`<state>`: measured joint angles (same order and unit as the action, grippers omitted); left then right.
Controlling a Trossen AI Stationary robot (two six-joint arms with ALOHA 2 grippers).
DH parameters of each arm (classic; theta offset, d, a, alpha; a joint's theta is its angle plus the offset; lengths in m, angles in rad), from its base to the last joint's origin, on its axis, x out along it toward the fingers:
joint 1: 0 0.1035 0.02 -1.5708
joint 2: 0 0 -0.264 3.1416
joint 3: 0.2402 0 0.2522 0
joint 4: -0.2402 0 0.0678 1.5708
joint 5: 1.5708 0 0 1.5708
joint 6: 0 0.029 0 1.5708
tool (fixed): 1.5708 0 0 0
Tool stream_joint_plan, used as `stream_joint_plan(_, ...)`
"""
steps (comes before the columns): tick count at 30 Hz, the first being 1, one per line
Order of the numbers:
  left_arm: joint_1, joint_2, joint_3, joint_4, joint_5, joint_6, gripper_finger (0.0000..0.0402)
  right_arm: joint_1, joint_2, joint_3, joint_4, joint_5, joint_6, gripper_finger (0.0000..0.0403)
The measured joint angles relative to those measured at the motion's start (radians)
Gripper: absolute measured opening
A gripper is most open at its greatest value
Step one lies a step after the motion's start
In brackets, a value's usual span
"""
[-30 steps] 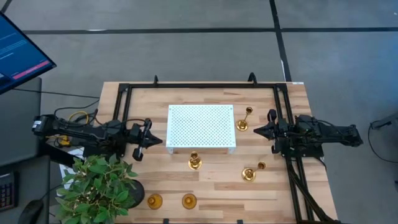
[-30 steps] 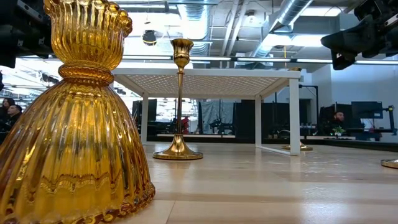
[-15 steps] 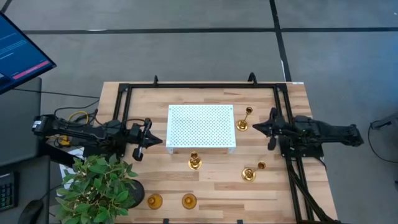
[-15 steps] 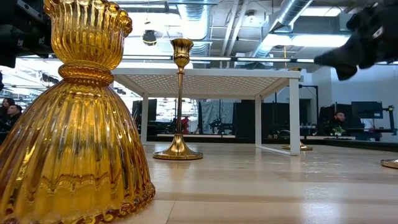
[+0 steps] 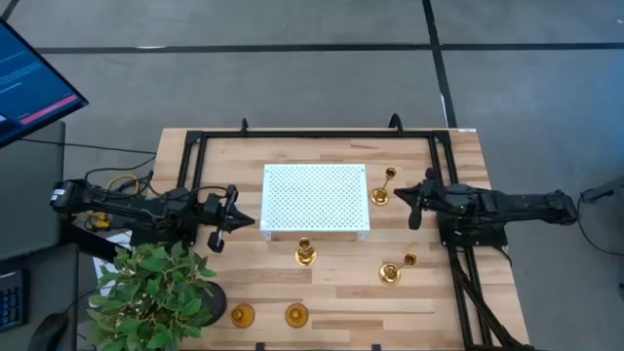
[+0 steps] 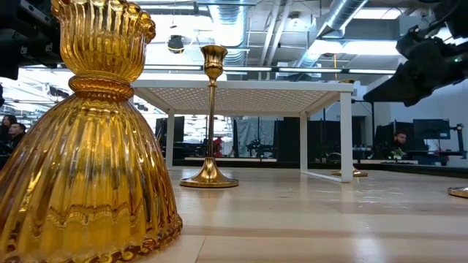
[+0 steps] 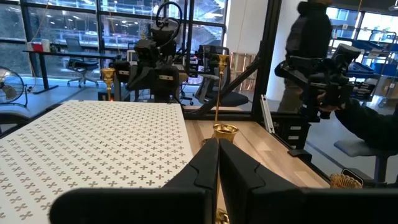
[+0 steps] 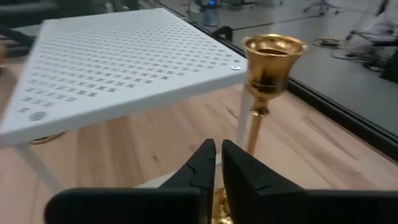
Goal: Pick & Place candle stick holders
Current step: Move the right brown vase candle holder to the center
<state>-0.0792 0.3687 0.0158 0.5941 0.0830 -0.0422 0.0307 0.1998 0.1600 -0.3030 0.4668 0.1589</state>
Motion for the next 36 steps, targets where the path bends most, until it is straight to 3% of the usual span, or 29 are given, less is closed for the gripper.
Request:
stream_joint_plan(7, 0.0, 0.0, 0.0, 0.004, 0.009, -0.05, 0.0007, 0.0, 0.024, 0.0, 0.013, 0.009, 0.0, 0.0049)
stream_joint_plan(15, 0.0, 0.04, 0.047, 0.015, 0.139, -0.045, 0.0006, 0.0, 0.022, 0.0, 0.013, 0.007, 0.0, 0.0047)
stream_joint_plan(23, -0.023, 0.264, 0.113, 0.016, 0.217, -0.044, 0.0006, 0.0, 0.022, 0.0, 0.013, 0.006, 0.0, 0.0047)
stream_joint_plan(36, -0.235, 0.57, 0.304, 0.028, 0.223, 0.023, 0.0007, 0.0, 0.022, 0.0, 0.043, 0.006, 0.0, 0.0046)
